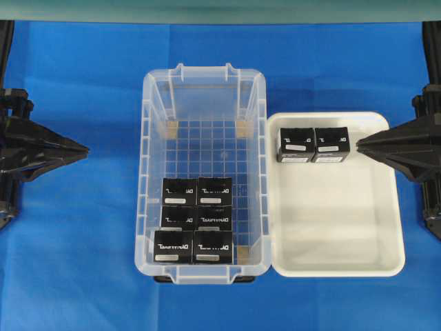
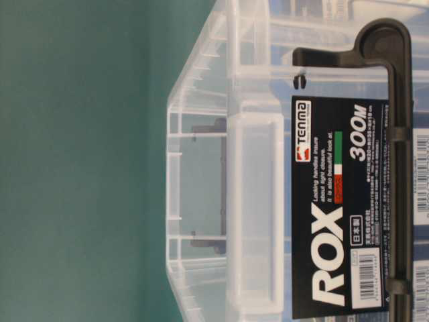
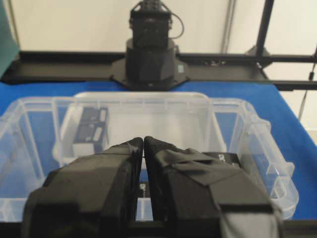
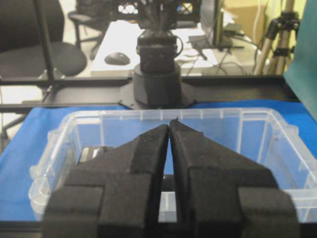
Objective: Pick the box from inside the plastic case
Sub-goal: 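Move the right gripper over the black boxes in the clear case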
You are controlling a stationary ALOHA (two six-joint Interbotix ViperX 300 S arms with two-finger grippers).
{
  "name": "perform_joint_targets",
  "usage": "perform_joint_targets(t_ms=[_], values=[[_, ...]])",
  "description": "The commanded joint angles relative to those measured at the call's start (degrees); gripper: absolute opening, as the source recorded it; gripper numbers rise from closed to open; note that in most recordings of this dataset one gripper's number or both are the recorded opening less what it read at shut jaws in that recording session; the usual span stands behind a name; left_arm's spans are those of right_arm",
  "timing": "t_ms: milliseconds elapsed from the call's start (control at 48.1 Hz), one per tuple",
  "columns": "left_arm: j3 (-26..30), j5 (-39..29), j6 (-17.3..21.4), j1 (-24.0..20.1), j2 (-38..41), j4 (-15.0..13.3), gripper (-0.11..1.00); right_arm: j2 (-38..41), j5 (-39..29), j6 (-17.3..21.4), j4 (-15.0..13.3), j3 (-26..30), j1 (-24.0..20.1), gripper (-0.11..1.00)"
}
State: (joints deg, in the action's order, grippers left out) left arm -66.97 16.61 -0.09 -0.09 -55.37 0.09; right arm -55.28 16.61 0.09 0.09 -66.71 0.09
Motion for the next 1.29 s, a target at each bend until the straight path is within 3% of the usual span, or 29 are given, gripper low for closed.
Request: perform_joint_targets(t_ms=[0,125,354,624,832,1040,1269], values=[[1.32,-0.88,-0.7,0.09,0.53,0.88,0.14,0.79,-0.26,0.79,0.88,1.23,-0.35,0.14],[2.55,-2.64,-0.7,0.44,0.7,0.88,0.02,2.2,-8.96,3.08,5.45,5.01,-0.53,0.03],[3.25,-2.9,-0.7,0.62,0.7,0.88,-0.05,8.17,-28.92,6.33,5.62,17.93,-0.62,-0.02],[4.04,-6.77,-0.7,0.62,0.7,0.88,-0.05,24.17,-48.34,10.11,7.65,33.84,-2.2,-0.02],[5.01,-9.76,-0.7,0.62,0.7,0.88,-0.05,39.02,-60.91,9.58,7.56,47.02,-3.78,-0.02],[5.01,-9.84,-0.79,0.44,0.7,0.88,-0.05,52.65,-78.66,5.89,7.38,61.52,-5.1,-0.02],[5.36,-9.76,-0.79,0.44,0.53,0.88,-0.05,61.96,-88.33,1.85,8.0,71.98,-5.1,-0.02]])
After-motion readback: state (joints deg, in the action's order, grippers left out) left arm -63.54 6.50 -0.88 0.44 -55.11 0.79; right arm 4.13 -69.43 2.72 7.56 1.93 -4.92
